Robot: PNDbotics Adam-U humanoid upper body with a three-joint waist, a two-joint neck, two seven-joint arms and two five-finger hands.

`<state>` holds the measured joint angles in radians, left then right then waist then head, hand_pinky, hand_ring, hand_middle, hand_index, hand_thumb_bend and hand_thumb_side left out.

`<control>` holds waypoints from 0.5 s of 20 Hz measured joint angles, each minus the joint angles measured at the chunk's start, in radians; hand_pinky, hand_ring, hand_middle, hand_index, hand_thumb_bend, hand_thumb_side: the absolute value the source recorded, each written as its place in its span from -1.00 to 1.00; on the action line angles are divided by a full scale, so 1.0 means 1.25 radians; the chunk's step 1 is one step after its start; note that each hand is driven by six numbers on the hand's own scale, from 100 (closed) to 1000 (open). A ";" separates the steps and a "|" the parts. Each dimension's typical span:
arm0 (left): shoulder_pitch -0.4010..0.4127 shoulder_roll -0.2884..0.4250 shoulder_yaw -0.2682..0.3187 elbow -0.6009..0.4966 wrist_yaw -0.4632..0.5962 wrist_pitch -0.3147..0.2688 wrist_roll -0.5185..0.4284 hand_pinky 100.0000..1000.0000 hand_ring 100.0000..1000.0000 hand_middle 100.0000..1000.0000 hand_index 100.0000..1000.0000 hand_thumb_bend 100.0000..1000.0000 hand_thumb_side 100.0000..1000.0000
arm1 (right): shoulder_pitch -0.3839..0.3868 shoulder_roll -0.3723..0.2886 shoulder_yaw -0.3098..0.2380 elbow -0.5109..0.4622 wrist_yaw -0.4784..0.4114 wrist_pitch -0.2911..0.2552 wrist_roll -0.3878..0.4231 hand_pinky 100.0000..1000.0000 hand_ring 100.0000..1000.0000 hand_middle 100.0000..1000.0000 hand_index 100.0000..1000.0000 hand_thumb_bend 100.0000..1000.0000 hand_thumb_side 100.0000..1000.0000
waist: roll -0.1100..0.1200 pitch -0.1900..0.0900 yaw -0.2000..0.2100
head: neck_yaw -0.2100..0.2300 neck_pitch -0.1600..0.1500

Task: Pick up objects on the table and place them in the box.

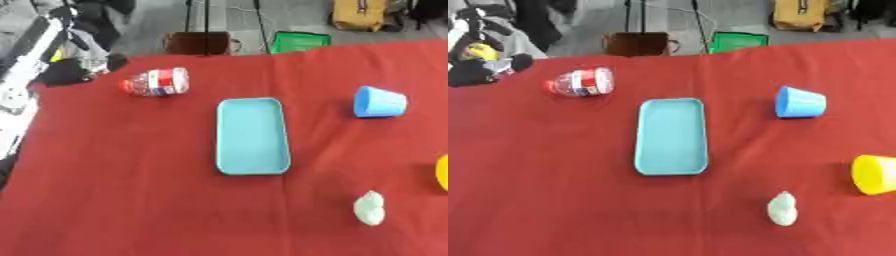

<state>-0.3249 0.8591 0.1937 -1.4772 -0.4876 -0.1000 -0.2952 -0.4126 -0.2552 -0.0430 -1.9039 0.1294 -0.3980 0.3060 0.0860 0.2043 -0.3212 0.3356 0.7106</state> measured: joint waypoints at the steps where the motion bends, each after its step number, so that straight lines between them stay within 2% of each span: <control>1: -0.020 0.015 -0.012 0.035 -0.034 -0.016 -0.011 0.50 0.56 0.57 0.83 1.00 0.12 | 0.000 -0.001 0.000 0.000 0.000 0.000 0.002 0.22 0.32 0.40 0.85 0.47 -0.04 | 0.002 -0.001 -0.001 | 0.002 0.000; 2: -0.035 0.026 -0.022 0.067 -0.063 -0.030 -0.018 0.58 0.59 0.58 0.82 1.00 0.12 | 0.000 -0.001 0.001 0.000 -0.001 -0.001 0.004 0.22 0.32 0.40 0.85 0.47 -0.04 | 0.003 -0.002 -0.003 | 0.003 0.000; 7: -0.157 0.029 -0.072 0.228 -0.202 -0.065 -0.001 0.60 0.61 0.58 0.81 1.00 0.12 | 0.002 -0.001 0.010 0.000 -0.005 -0.004 0.016 0.22 0.32 0.40 0.85 0.47 -0.04 | 0.005 -0.004 -0.024 | 0.011 0.005; 10: -0.194 0.018 -0.090 0.300 -0.251 -0.082 0.017 0.63 0.62 0.60 0.81 1.00 0.12 | 0.003 -0.001 0.012 0.001 -0.007 -0.005 0.020 0.22 0.32 0.40 0.85 0.47 -0.05 | 0.005 -0.004 -0.030 | 0.013 0.007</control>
<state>-0.5673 0.8811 0.0809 -1.1025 -0.8011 -0.2026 -0.2734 -0.4084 -0.2570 -0.0286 -1.9025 0.1203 -0.4048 0.3316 0.0925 0.1987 -0.3593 0.3522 0.7194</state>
